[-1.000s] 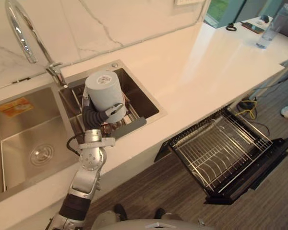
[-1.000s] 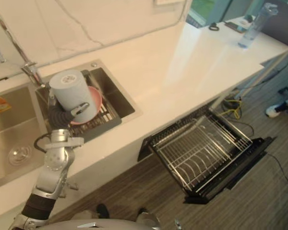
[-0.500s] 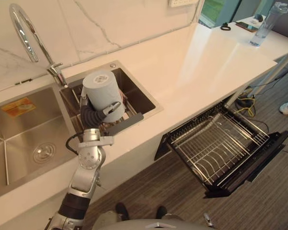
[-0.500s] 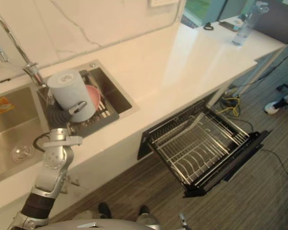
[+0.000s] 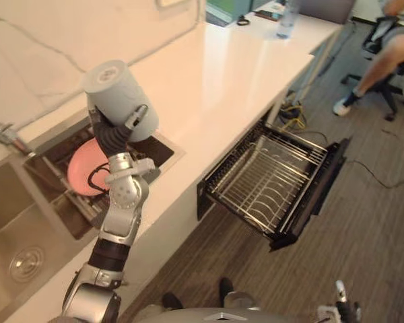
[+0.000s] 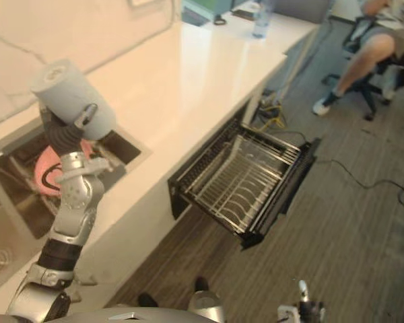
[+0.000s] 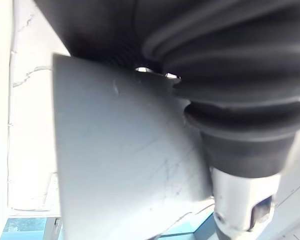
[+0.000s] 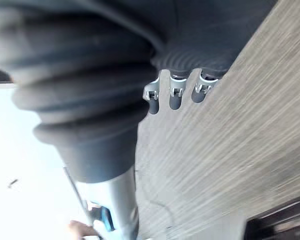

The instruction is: Walk over to the sink, pick up the cup, carry it to the dishwasher, place the cup inside the dishwasher, then close the dishwasher door

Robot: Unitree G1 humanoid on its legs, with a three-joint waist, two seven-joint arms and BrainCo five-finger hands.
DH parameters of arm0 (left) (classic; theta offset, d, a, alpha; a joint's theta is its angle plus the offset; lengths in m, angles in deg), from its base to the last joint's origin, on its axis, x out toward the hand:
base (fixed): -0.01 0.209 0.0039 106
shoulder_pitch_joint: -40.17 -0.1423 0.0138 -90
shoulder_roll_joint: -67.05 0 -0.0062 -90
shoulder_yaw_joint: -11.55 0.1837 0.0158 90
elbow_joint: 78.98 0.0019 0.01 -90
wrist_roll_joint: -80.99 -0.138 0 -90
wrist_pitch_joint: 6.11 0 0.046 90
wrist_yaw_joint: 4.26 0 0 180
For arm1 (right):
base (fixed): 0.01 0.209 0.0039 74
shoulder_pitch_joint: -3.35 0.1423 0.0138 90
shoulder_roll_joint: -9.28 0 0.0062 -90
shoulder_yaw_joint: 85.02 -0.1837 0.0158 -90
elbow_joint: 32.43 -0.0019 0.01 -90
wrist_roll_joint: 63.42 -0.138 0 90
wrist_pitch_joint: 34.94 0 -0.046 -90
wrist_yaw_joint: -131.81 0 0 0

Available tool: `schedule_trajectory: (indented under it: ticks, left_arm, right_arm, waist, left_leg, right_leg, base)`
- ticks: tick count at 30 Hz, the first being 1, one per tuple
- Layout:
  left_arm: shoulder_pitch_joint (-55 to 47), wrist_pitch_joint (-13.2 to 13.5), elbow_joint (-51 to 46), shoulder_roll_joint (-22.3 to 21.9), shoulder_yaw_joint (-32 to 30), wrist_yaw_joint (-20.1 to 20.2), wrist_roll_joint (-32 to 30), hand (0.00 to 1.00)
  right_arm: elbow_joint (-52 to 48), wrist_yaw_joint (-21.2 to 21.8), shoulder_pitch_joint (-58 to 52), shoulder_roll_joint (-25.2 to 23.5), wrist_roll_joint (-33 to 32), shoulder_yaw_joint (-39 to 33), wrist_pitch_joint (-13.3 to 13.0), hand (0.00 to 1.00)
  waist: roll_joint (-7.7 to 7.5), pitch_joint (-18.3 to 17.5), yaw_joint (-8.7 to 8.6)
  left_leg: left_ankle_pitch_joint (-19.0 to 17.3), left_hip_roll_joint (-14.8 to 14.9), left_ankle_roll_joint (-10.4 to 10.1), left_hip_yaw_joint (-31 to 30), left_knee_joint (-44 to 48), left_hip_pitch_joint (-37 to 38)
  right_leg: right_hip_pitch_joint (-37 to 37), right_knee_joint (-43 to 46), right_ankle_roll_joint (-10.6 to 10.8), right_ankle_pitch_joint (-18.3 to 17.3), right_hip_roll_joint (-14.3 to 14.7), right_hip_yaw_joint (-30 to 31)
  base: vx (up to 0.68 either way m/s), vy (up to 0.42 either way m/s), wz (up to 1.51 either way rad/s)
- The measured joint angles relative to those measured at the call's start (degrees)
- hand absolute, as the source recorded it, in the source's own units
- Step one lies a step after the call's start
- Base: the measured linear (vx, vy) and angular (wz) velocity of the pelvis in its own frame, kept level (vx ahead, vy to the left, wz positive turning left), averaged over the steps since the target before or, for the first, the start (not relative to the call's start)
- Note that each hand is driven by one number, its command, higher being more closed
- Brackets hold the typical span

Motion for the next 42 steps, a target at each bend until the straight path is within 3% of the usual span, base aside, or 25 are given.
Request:
schedule_trajectory:
  ticks: [4, 7, 9, 11, 18, 24, 29, 33, 36, 37, 38, 42]
  left_arm:
    - [1.78, 0.16, 2.07, -0.17, -2.64, 0.16, 1.54, 1.00]
    - [2.33, 1.25, 2.37, -0.81, -2.76, 1.83, 1.49, 1.00]
    - [2.32, 2.18, 2.35, -2.01, -4.02, 2.70, 1.46, 1.00]
    - [2.25, 2.25, 2.35, -2.45, -5.54, 2.99, 1.47, 1.00]
    - [-0.09, 2.26, 2.36, -3.08, -6.33, 3.47, -0.91, 1.00]
    - [-1.75, 2.12, 2.37, -4.09, -5.53, 0.05, -9.78, 1.00]
    - [-2.97, 2.08, 2.44, -4.05, -4.42, -2.91, -15.58, 1.00]
    - [-3.38, 2.01, 3.87, -4.01, -3.39, -4.04, -16.89, 1.00]
    - [-3.63, 1.42, 3.88, -3.97, 0.33, -5.33, -17.77, 1.00]
    - [-3.61, 0.68, 3.88, -4.00, 3.25, -6.18, -18.07, 1.00]
    - [-3.61, 0.14, 3.89, -4.08, 4.69, -6.58, -18.97, 1.00]
    - [-3.61, -0.83, 3.87, -4.52, 7.77, -7.05, -22.45, 1.00]
  right_arm:
    - [-23.96, 12.95, 0.03, -1.73, -5.92, 1.05, -0.72, 0.00]
    - [-36.81, 22.62, 0.87, -2.21, -6.37, 1.28, -0.44, 0.00]
    - [-41.77, 28.80, 2.45, -2.21, -6.39, 1.30, 0.12, 0.00]
    - [-44.96, 36.54, 5.09, -2.14, -6.36, 1.38, 2.32, 0.00]
    - [-50.08, 44.85, 6.49, 1.24, -5.18, 7.58, 6.33, 0.00]
    - [-51.42, 43.63, 7.19, 3.83, -3.33, 13.54, 6.52, 0.00]
    - [-51.39, 40.19, 7.41, 4.84, -3.26, 17.32, 6.02, 0.00]
    - [-51.36, 37.62, 8.06, 4.94, -1.43, 22.46, 6.04, 0.00]
    - [-51.40, 31.80, 9.58, 5.45, 0.99, 34.09, 5.41, 0.00]
    - [-51.22, 27.10, 11.39, 5.45, 3.53, 40.87, 5.55, 0.00]
    - [-51.11, 25.12, 12.27, 5.40, 4.81, 43.46, 5.79, 0.00]
    - [-50.79, 18.80, 16.88, 5.71, 8.24, 45.11, 6.88, 0.00]
  waist:
    - [0.05, 0.02, -1.25]
    - [0.06, 0.03, -1.58]
    - [0.04, 0.05, -1.36]
    - [-0.02, 0.40, -1.04]
    - [-0.17, 0.93, 0.10]
    - [-0.56, 1.14, 1.06]
    - [-0.63, 1.16, 2.72]
    - [-0.77, 1.12, 3.14]
    - [-0.80, 1.11, 3.29]
    - [-0.79, 1.10, 3.55]
    - [-0.79, 1.10, 3.67]
    - [-0.77, 1.05, 5.49]
  left_leg:
    - [-0.20, 0.58, 0.06, -0.75, 0.09, 0.03]
    - [-0.20, 0.55, 0.05, -2.12, -0.03, 0.04]
    - [-0.19, 0.49, 0.05, -2.42, -0.04, 0.06]
    - [-0.12, 0.29, -0.05, -3.33, -0.04, 0.12]
    - [0.69, -0.64, 0.29, -6.67, -0.44, -0.19]
    - [3.46, -2.50, 1.33, -11.23, -3.61, -1.32]
    - [4.77, -3.42, 1.82, -13.57, -5.20, -1.50]
    - [5.69, -3.73, 1.99, -14.82, -5.91, -2.00]
    - [6.14, -3.86, 2.03, -16.00, -6.11, -2.13]
    - [6.40, -3.90, 1.98, -16.46, -6.23, -2.14]
    - [6.55, -3.98, 1.96, -16.86, -6.38, -2.17]
    - [8.31, -4.47, 2.13, -18.54, -8.24, -2.23]
  right_leg:
    - [-0.99, 0.39, -0.22, 0.74, 0.62, 1.53]
    - [-0.88, 0.38, -0.22, 0.74, 0.71, 1.42]
    - [-0.80, 0.36, -0.14, 0.87, 0.71, 1.31]
    - [-0.58, 0.00, -0.09, 0.91, 0.61, 0.85]
    - [0.63, -0.03, 0.02, 0.84, -0.13, -2.52]
    - [0.74, -0.01, 0.35, 0.77, -1.07, -7.12]
    - [1.31, 0.07, 0.62, 0.63, -1.57, -9.81]
    - [1.38, 0.34, 0.69, 0.69, -1.66, -11.13]
    - [1.71, 0.34, 0.68, 0.69, -1.66, -11.79]
    - [1.95, 0.34, 0.68, 0.68, -1.66, -12.71]
    - [2.04, 0.33, 0.67, 0.67, -1.66, -13.08]
    - [2.15, 0.35, 0.67, 0.69, -1.72, -14.66]
  base:
    - [0.06, -0.065, -0.38]
    - [0.00, -0.017, 0.00]
    - [-0.03, -0.015, 0.06]
    - [-0.06, -0.017, 0.12]
    - [-0.03, -0.020, 0.24]
    - [-0.01, 0.013, 0.41]
    - [-0.01, 0.016, 0.28]
    - [-0.01, 0.003, 0.20]
    - [-0.02, -0.008, 0.17]
    - [-0.03, -0.013, 0.22]
    - [-0.03, -0.010, 0.26]
    - [-0.03, 0.008, 0.26]
